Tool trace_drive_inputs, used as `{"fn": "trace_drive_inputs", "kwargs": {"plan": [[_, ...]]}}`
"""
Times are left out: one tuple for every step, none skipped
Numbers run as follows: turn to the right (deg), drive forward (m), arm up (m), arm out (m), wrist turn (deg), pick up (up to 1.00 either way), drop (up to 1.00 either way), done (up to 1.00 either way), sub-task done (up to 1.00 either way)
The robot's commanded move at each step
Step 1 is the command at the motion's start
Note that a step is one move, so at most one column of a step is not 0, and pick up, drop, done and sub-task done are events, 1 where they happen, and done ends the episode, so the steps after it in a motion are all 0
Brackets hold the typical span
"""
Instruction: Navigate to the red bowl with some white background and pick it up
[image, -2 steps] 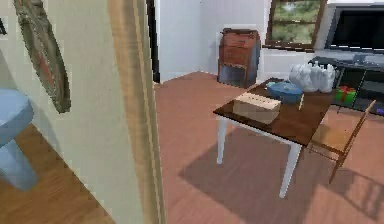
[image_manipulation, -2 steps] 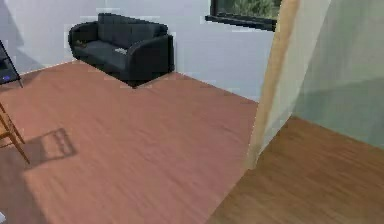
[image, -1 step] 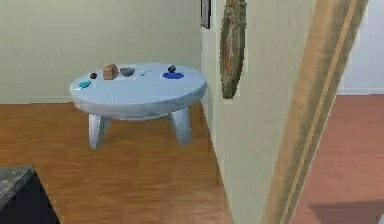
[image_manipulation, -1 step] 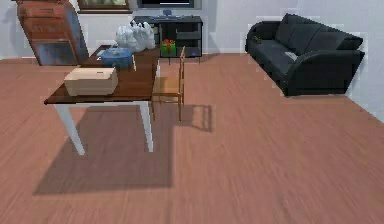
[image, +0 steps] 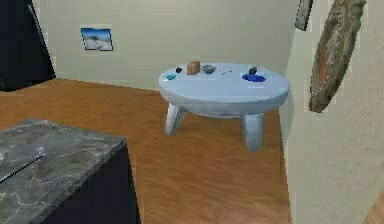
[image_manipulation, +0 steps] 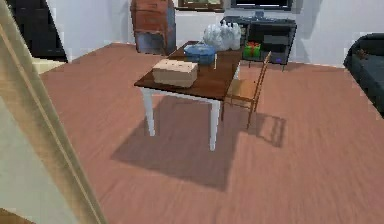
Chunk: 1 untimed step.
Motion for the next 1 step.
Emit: {"fn": "trace_drive_inputs", "kwargs": {"plan": [[0.0, 0.8, 0.0, 0.0, 0.0, 0.0, 0.0, 0.0, 0.0]]}}
